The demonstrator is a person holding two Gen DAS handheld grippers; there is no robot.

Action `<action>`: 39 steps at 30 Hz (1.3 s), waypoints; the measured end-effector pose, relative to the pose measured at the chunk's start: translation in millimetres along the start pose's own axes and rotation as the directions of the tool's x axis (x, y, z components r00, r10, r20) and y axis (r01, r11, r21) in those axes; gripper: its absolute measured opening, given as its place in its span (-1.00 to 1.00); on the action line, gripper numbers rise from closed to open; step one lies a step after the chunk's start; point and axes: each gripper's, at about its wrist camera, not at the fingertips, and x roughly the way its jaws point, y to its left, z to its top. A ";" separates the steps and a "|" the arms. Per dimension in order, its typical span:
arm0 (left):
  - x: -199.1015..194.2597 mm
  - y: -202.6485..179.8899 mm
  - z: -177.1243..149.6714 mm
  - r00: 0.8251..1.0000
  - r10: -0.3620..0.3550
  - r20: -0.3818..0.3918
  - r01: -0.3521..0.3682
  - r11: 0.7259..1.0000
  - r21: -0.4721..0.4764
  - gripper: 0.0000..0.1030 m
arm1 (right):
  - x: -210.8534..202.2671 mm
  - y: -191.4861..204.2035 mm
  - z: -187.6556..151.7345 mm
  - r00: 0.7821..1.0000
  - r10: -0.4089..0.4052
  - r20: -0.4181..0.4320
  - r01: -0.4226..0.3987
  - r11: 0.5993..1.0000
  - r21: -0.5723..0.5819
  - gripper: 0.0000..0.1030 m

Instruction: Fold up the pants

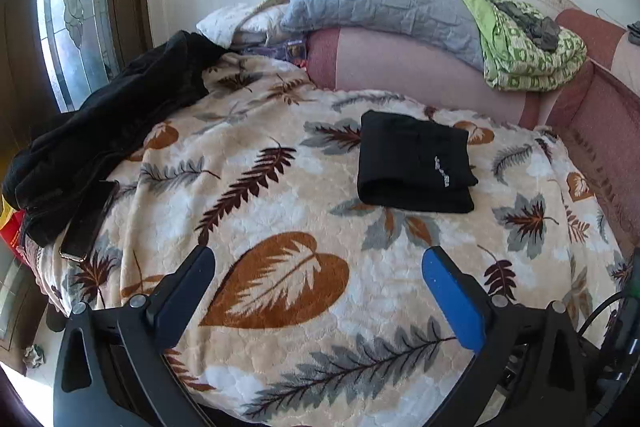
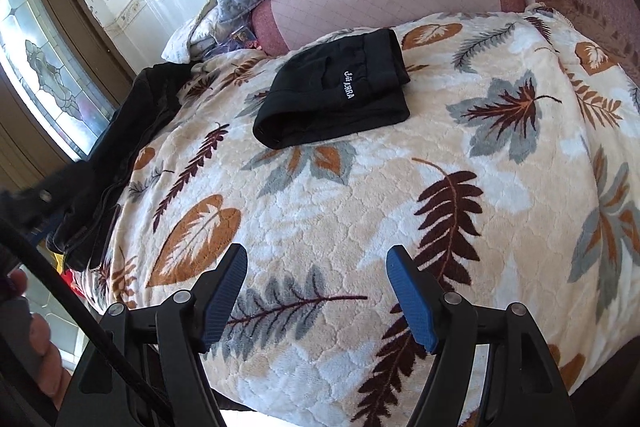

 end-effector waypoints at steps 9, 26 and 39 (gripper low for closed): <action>12.8 -16.3 -7.5 0.997 -0.035 -0.066 0.038 0.998 0.052 1.00 | 7.2 -5.3 -1.6 1.000 -0.020 -0.019 0.020 1.000 0.008 0.54; 34.9 -21.1 -17.6 0.988 -0.016 -0.153 0.029 0.996 0.082 1.00 | 18.6 -4.0 -5.7 0.998 -0.027 -0.055 0.026 1.000 -0.004 0.56; 44.2 -22.3 -23.4 0.981 -0.036 -0.191 0.051 0.996 0.075 1.00 | 25.6 -4.6 -9.6 0.996 -0.031 -0.080 0.031 1.000 -0.002 0.56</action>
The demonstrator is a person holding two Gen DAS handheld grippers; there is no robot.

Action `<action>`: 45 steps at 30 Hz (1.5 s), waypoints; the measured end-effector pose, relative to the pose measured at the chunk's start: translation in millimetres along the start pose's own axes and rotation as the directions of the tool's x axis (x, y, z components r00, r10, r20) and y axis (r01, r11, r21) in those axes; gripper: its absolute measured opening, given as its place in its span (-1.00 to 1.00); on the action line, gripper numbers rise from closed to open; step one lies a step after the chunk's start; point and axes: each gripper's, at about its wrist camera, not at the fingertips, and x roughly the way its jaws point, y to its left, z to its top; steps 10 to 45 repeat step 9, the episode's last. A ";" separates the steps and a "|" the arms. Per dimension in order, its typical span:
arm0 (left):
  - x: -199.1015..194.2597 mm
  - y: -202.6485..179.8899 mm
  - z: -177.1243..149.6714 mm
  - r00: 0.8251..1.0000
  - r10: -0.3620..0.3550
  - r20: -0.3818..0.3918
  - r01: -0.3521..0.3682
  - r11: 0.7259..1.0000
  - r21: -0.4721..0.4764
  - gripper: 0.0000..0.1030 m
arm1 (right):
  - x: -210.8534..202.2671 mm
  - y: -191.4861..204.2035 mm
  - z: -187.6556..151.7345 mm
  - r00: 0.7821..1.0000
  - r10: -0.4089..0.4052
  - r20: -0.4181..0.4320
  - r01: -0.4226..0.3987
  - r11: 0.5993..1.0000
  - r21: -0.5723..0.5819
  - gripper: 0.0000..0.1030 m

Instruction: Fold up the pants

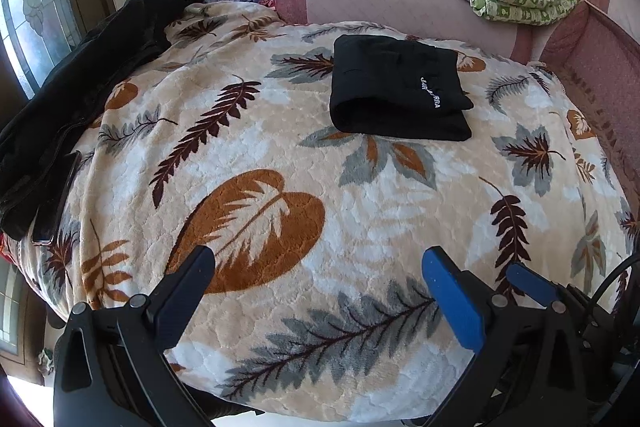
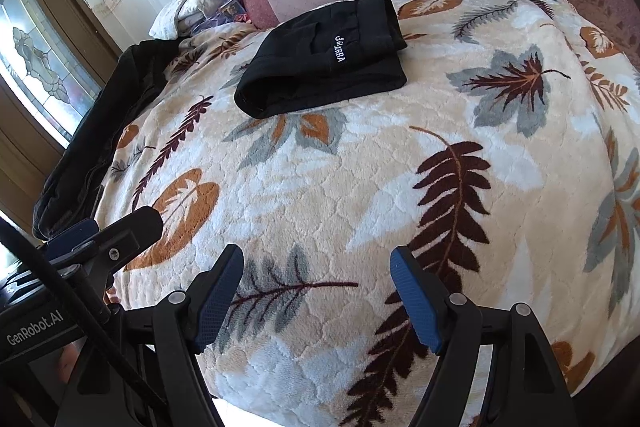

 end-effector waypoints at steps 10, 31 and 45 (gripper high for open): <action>8.8 -0.1 -4.9 0.998 -0.049 -0.035 0.048 0.999 -0.014 1.00 | 3.2 0.6 -1.0 1.000 -0.005 -0.007 0.005 1.000 -0.009 0.57; 8.8 -0.1 -4.9 0.998 -0.049 -0.035 0.048 0.999 -0.014 1.00 | 3.2 0.6 -1.0 1.000 -0.005 -0.007 0.005 1.000 -0.009 0.57; 8.8 -0.1 -4.9 0.998 -0.049 -0.035 0.048 0.999 -0.014 1.00 | 3.2 0.6 -1.0 1.000 -0.005 -0.007 0.005 1.000 -0.009 0.57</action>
